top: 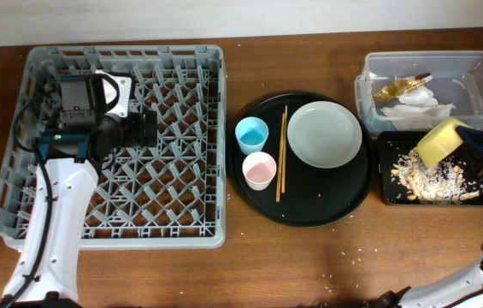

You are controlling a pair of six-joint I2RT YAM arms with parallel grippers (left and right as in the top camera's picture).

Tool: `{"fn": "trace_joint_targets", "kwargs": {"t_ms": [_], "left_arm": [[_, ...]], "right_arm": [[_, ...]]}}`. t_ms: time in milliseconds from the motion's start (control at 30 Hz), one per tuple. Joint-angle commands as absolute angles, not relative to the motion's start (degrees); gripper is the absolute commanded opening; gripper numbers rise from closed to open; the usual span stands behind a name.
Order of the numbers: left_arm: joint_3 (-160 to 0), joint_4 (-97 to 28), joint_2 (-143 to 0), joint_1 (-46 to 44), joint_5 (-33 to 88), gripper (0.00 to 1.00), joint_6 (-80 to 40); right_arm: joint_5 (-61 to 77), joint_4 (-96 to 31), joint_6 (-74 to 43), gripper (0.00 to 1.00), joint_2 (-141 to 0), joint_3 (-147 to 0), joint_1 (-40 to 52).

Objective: Sort waste into correct bins and load items into the dishwasher rack
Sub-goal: 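Tip yellow bowl to dump food scraps onto black tray, then set yellow bowl back on round tray with right gripper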

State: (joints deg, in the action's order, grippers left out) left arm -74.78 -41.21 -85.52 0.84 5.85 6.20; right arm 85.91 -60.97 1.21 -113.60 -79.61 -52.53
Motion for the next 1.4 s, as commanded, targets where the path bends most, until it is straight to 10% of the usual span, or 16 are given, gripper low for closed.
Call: {"fn": "trace_joint_targets", "kwargs": {"t_ms": [0,367,633,767,1067,1367], "left_arm": [[-75.7,-41.28,-85.82,1.3,6.44,0.99,5.65],[-75.7,-41.52,-85.82,1.3,6.44,1.0,5.65],[-75.7,-41.69,-85.82,1.3,6.44,1.0,5.65],[-75.7,-41.69,-85.82,1.3,6.44,0.99,5.67],[-75.7,-41.67,-85.82,1.3,6.44,1.0,5.65],[-75.7,-41.67,-85.82,1.3,6.44,1.0,5.67]], "right_arm": [[88.95,-61.1,-1.98,0.04,-114.17,-80.44,-52.95],[88.95,-58.78,-4.12,0.04,-114.1,-80.49,-52.82],[78.02,-92.95,35.27,0.04,-103.0,-80.49,-42.0],[63.79,-92.07,36.14,0.04,-97.8,-80.49,-27.81],[13.91,-71.22,-12.93,0.04,-97.76,-80.42,7.27],[2.72,-63.13,-24.8,0.05,-97.89,-75.42,18.44]]}}
